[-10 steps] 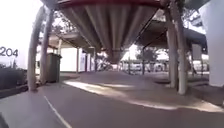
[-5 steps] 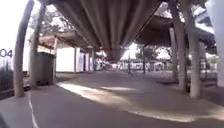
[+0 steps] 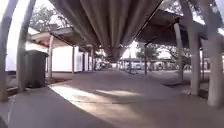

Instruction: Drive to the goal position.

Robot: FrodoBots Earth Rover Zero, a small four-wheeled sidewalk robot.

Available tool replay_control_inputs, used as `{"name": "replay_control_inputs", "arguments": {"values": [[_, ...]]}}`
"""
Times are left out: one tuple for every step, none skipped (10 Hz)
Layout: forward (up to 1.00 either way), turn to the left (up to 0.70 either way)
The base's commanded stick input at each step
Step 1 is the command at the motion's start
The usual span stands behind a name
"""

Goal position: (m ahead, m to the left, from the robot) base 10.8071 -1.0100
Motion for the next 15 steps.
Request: {"name": "replay_control_inputs", "arguments": {"values": [[0.85, 0.00], [0.85, 0.00], [0.85, 0.00], [0.85, 0.00], [0.85, 0.00], [0.85, 0.00], [0.85, 0.00], [0.85, 0.00], [0.85, 0.00], [0.85, 0.00], [0.85, 0.00], [0.85, 0.00], [0.85, 0.00], [0.85, 0.00], [0.85, 0.00]]}}
